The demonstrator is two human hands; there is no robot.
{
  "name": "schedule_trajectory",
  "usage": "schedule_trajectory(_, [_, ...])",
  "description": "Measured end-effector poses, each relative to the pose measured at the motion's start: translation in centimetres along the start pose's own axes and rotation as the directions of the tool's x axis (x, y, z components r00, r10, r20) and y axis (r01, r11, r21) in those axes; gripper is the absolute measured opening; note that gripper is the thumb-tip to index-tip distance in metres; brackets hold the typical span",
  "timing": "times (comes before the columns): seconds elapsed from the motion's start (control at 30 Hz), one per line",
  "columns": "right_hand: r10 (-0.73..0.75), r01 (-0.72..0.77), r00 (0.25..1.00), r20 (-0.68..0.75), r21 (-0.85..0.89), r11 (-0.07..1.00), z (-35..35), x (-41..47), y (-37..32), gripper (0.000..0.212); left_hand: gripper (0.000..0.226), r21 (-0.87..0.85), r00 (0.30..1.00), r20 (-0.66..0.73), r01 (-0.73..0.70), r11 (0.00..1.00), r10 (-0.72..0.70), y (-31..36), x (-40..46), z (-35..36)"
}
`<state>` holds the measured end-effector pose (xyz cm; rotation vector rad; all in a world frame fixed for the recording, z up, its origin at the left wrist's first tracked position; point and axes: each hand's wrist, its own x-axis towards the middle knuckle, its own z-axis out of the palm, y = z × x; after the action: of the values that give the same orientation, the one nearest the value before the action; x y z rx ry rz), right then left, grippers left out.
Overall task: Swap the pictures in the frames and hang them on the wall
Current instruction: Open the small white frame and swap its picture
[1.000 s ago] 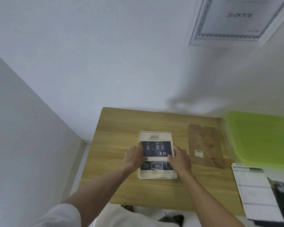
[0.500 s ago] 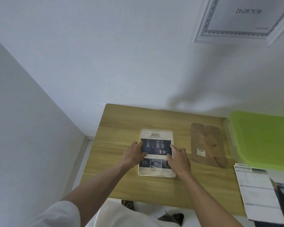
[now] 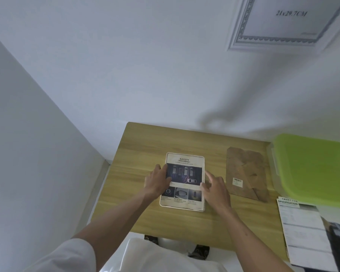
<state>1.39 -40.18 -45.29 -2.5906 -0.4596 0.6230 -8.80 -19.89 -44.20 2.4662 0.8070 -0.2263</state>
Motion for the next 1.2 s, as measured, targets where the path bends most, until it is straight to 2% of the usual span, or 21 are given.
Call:
schedule_trajectory(0.1, [0.021, -0.020, 0.998, -0.066, 0.026, 0.999, -1.5, 0.3, 2.0, 0.054, 0.036, 0.001, 0.994, -0.110, -0.008, 1.000, 0.008, 1.8, -0.3, 0.5])
schedule_trajectory(0.17, [0.076, -0.072, 0.990, -0.120, 0.041, 0.997, -3.0, 0.7, 3.6, 0.053, 0.039, -0.011, 0.991, -0.128, -0.036, 0.999, 0.034, 4.0, -0.1, 1.0])
schedule_trajectory(0.27, [0.161, -0.161, 0.974, -0.158, 0.016, 0.987, -5.5, 1.4, 6.3, 0.054, 0.046, -0.019, 0.994, -0.074, -0.086, 0.996, 0.085, 8.5, 0.4, 2.6])
schedule_trajectory(0.43, [0.223, -0.244, 0.956, -0.189, -0.101, 0.964, -8.5, 2.4, 10.6, 0.062, 0.051, -0.052, 0.980, 0.088, -0.177, 0.983, 0.181, 16.5, 1.0, 6.5])
schedule_trajectory(0.5, [0.261, -0.274, 0.954, -0.147, -0.075, 0.959, -9.1, 2.5, 11.8, 0.067, 0.051, -0.089, 0.980, 0.133, -0.139, 0.986, 0.150, 19.1, 1.4, 8.0])
schedule_trajectory(0.57, [0.295, -0.299, 0.951, -0.096, -0.028, 0.954, -9.4, 2.7, 12.8, 0.070, 0.049, -0.146, 0.983, 0.170, -0.039, 0.989, 0.064, 21.2, 1.9, 9.2])
schedule_trajectory(0.7, [0.287, -0.286, 0.956, -0.061, 0.031, 0.958, -9.4, 2.7, 14.2, 0.068, 0.048, -0.238, 0.984, 0.154, 0.128, 0.963, -0.093, 23.5, 2.6, 10.3])
schedule_trajectory(0.77, [0.303, -0.299, 0.952, -0.045, 0.086, 0.950, -9.5, 2.9, 14.6, 0.067, 0.048, -0.330, 0.977, 0.143, 0.195, 0.923, -0.155, 23.9, 2.6, 10.3])
schedule_trajectory(0.83, [0.350, -0.335, 0.936, -0.046, 0.192, 0.922, -10.0, 3.3, 14.7, 0.063, 0.047, -0.457, 0.950, 0.186, 0.310, 0.833, -0.251, 23.8, 3.0, 10.2])
schedule_trajectory(0.9, [0.385, -0.345, 0.921, -0.064, 0.327, 0.880, -10.5, 3.7, 14.7, 0.050, 0.048, -0.513, 0.913, 0.253, 0.406, 0.756, -0.319, 23.2, 3.4, 9.7])
schedule_trajectory(0.93, [0.403, -0.347, 0.913, -0.060, 0.403, 0.847, -10.8, 3.8, 14.7, 0.044, 0.043, -0.515, 0.908, 0.265, 0.418, 0.749, -0.324, 22.8, 3.6, 9.4])
schedule_trajectory(1.0, [0.456, -0.387, 0.890, 0.007, 0.540, 0.747, -11.0, 3.9, 14.5, 0.048, 0.031, -0.504, 0.919, 0.240, 0.394, 0.768, -0.314, 21.9, 3.8, 8.9])
schedule_trajectory(1.07, [0.485, -0.426, 0.871, 0.077, 0.609, 0.669, -11.0, 3.7, 14.2, 0.058, 0.033, -0.500, 0.933, 0.199, 0.360, 0.788, -0.300, 21.3, 3.6, 8.0])
schedule_trajectory(1.2, [0.425, -0.374, 0.900, 0.101, 0.679, 0.632, -10.3, 3.4, 12.0, 0.064, 0.032, -0.507, 0.957, 0.112, 0.286, 0.813, -0.267, 18.8, 3.2, 5.9])
